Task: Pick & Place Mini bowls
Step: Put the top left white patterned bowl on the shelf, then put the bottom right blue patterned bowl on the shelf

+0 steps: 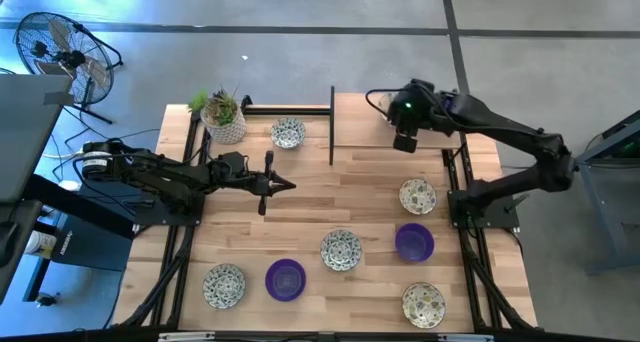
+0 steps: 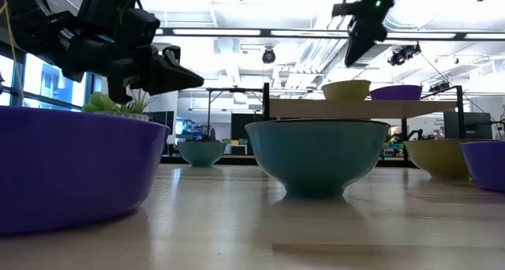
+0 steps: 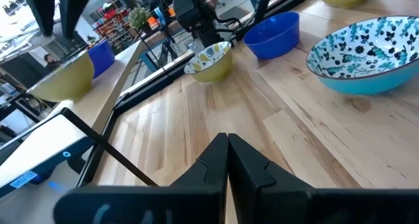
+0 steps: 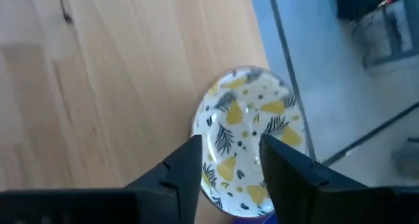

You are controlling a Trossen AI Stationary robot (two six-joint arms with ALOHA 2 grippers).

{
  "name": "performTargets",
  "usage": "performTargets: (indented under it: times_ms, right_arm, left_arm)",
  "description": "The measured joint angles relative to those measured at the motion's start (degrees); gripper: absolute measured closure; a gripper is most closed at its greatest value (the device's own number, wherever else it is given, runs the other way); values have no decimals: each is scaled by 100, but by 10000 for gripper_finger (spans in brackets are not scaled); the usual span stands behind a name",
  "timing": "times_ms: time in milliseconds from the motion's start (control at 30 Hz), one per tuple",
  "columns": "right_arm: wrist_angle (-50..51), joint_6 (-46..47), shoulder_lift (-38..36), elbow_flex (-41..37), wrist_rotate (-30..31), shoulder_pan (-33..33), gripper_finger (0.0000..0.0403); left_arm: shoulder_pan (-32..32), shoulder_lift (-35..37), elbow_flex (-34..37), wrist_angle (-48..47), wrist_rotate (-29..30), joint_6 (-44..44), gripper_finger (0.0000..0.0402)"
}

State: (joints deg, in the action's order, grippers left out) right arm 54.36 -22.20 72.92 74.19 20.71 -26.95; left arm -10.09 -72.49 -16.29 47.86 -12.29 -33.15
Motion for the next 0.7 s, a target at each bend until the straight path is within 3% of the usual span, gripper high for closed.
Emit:
performTargets:
  times_ms: [100, 200, 333, 533, 700]
  right_arm:
    - [-31, 245, -308, -2, -51, 250, 287]
    - [-181, 543, -617, -67, -510, 424, 331]
    - [-1003, 695, -1162, -913, -1029, 646, 392]
    - [-3275, 1157, -1977, -2903, -1601, 1056, 381]
    - [-4994, 1532, -2280, -4199, -1949, 1572, 399]
  left_arm:
    - [0, -2, 0, 0, -2, 2, 399]
    - [-2, 0, 0, 0, -4, 0, 399]
    - [-2, 0, 0, -4, -10, 2, 399]
    - [0, 0, 0, -4, -22, 39, 399]
    - [0, 0, 0, -2, 112, 26, 399]
